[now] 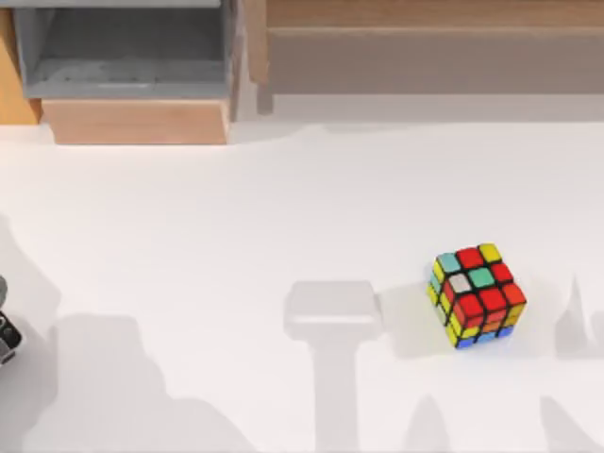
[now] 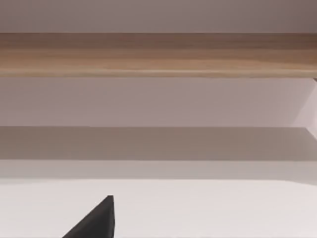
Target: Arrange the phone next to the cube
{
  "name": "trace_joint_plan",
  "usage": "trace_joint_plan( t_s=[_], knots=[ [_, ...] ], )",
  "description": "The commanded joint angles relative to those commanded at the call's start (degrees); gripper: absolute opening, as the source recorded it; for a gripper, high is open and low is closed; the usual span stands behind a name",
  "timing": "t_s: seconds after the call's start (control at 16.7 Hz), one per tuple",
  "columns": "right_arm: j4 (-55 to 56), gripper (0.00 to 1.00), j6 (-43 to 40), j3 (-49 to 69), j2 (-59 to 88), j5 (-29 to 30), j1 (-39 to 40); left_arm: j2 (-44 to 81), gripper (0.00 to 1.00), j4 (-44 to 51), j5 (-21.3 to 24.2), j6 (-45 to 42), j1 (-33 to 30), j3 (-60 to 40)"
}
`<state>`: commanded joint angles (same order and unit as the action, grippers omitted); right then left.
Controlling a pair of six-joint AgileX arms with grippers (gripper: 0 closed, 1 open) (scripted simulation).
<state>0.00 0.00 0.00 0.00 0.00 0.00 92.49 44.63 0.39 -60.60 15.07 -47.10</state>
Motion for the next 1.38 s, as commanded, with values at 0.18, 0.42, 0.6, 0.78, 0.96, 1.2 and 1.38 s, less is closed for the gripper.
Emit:
trace_joint_plan(
  t_s=[0.18,0.42,0.6,0.78,0.96,1.2,1.38],
  knots=[
    [0.00,1.00,0.00,0.00,0.00,0.00,0.00,-1.76,0.00,0.26,0.01,1.69,-0.96,-2.86],
    [0.00,1.00,0.00,0.00,0.00,0.00,0.00,-2.06,0.00,1.50,0.10,8.21,-4.88,-11.88],
    [0.00,1.00,0.00,0.00,0.00,0.00,0.00,-0.10,0.00,3.12,0.18,15.67,-9.46,-20.83],
    [0.00,1.00,0.00,0.00,0.00,0.00,0.00,3.04,0.00,5.33,0.27,24.79,-15.06,-30.26],
    [0.00,1.00,0.00,0.00,0.00,0.00,0.00,6.80,0.00,8.04,0.34,35.17,-21.34,-38.77],
    [0.00,1.00,0.00,0.00,0.00,0.00,0.00,12.78,0.00,12.13,0.45,50.30,-30.23,-47.88],
    [0.00,1.00,0.00,0.00,0.00,0.00,0.00,17.52,0.00,15.29,0.52,61.87,-36.89,-53.33]
  ],
)
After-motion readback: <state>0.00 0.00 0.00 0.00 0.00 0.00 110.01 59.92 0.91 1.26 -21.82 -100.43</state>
